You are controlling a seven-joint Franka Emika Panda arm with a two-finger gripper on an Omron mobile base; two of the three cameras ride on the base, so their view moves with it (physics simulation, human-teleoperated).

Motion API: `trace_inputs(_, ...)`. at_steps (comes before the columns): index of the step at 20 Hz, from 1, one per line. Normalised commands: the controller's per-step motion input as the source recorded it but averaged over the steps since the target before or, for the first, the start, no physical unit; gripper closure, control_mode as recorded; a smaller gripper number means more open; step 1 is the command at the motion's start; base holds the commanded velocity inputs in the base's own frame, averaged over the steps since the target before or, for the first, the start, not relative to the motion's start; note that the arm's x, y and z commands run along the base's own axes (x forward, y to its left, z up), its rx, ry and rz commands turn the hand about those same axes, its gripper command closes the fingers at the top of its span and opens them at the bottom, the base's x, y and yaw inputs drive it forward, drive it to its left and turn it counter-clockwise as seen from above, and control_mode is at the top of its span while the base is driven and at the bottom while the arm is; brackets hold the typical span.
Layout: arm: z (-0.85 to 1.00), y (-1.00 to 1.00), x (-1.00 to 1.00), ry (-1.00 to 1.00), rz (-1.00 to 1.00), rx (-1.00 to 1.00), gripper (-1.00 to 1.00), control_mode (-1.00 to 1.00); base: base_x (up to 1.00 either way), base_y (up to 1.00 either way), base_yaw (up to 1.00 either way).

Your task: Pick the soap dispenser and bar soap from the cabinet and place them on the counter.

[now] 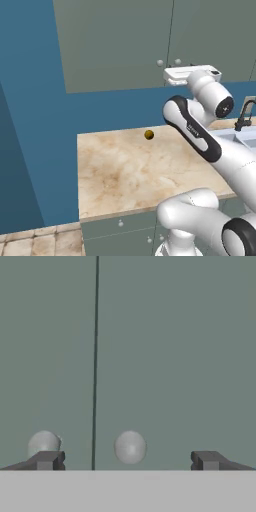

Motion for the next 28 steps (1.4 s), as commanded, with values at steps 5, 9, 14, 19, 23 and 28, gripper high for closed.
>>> trace_inputs(5, 0.0, 0.0, 0.14, -0.04, 0.0, 0.0, -1.0, -1.0, 0.0, 0.0, 0.0)
trace_inputs(9, 0.0, 0.0, 0.18, -0.02, 0.0, 0.0, -1.0, -1.0, 0.0, 0.0, 0.0)
trace_inputs(14, 0.0, 0.0, 0.16, -0.01, 0.0, 0.0, -1.0, -1.0, 0.0, 0.0, 0.0)
trace_inputs(19, 0.0, 0.0, 0.16, 0.0, 0.0, 0.0, -1.0, -1.0, 0.0, 0.0, 0.0)
trace_inputs(23, 0.0, 0.0, 0.15, 0.0, 0.0, 0.0, -1.0, -1.0, 0.0, 0.0, 0.0)
trace_inputs(28, 0.0, 0.0, 0.2, 0.0, 0.0, 0.0, 1.0, -1.0, 0.0, 0.0, 0.0)
